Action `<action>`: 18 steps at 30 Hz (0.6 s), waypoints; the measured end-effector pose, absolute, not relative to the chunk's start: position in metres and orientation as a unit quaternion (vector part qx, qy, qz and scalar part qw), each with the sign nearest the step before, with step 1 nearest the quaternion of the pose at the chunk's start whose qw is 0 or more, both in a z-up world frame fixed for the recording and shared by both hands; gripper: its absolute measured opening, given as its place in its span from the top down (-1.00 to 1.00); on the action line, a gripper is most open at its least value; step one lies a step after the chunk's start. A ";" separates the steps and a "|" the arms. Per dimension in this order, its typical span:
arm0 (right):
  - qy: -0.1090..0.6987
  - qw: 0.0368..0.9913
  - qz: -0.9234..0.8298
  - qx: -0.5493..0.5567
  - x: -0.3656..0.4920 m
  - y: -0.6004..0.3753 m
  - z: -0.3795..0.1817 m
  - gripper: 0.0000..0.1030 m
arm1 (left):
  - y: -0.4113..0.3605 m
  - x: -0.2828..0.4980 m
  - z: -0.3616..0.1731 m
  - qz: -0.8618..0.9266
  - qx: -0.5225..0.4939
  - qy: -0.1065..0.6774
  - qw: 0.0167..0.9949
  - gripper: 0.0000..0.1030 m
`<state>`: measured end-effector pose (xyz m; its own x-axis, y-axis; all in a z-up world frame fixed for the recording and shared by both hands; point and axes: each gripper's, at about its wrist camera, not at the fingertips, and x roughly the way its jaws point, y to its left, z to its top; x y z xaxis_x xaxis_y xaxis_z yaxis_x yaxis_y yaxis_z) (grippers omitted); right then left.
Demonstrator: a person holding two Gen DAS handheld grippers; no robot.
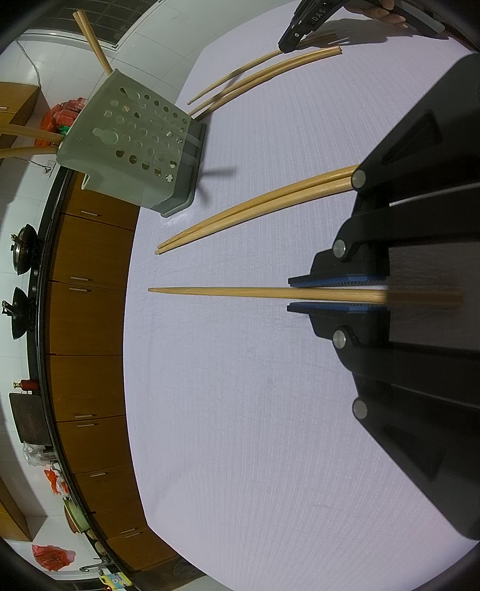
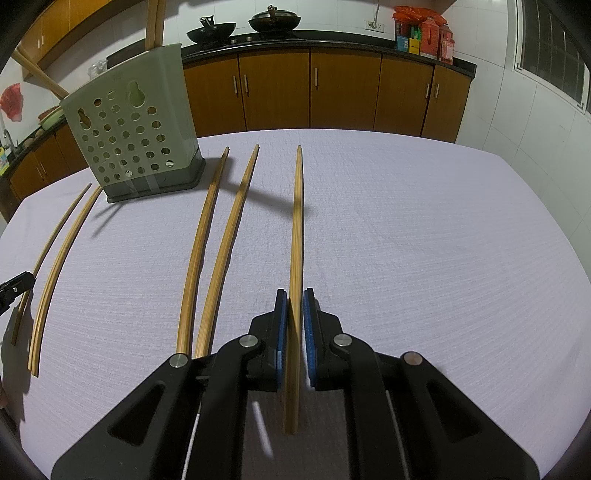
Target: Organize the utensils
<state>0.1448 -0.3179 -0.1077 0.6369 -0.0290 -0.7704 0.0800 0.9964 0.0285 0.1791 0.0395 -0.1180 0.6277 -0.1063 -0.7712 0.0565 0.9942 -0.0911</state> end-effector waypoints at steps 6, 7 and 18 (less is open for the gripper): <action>0.425 0.904 -0.030 0.030 0.145 -0.318 -0.108 0.78 | 0.040 0.179 -0.118 -0.045 -0.029 0.429 0.902 0.80; 0.425 0.904 -0.030 0.031 0.145 -0.318 -0.108 0.78 | 0.040 0.179 -0.118 -0.045 -0.029 0.429 0.902 0.80; 0.424 0.904 -0.034 0.035 0.143 -0.321 -0.108 0.73 | 0.040 0.179 -0.118 -0.045 -0.029 0.429 0.902 0.80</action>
